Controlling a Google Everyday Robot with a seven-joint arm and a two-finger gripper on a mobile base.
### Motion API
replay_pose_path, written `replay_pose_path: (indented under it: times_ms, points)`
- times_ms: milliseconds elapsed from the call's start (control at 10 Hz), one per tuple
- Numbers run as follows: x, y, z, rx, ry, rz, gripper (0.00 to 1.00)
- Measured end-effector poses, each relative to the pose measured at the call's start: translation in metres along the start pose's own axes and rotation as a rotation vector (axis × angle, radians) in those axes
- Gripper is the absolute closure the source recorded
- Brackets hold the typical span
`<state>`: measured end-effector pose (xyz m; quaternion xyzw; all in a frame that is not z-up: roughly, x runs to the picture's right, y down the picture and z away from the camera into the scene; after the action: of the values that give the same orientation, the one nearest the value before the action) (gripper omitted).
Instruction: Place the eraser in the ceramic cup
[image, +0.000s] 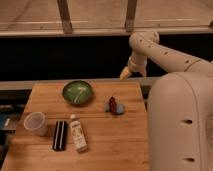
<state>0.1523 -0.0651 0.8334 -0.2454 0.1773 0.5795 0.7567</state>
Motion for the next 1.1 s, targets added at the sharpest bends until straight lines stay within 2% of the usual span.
replay_pose_path:
  times_ms: [100, 200, 300, 400, 500, 700, 800, 1100]
  points:
    - [-0.009, 0.021, 0.001, 0.037, 0.054, -0.072, 0.2]
    - [-0.016, 0.041, 0.007, 0.056, 0.096, -0.119, 0.2]
    - [-0.021, 0.068, 0.015, 0.084, 0.167, -0.185, 0.2]
    - [-0.019, 0.087, 0.022, 0.1, 0.224, -0.235, 0.2]
    - [-0.014, 0.103, 0.026, 0.105, 0.265, -0.277, 0.2]
    - [-0.002, 0.129, 0.027, 0.1, 0.312, -0.347, 0.2]
    - [0.003, 0.14, 0.026, 0.092, 0.321, -0.369, 0.2]
    - [0.014, 0.16, 0.013, 0.061, 0.31, -0.4, 0.2]
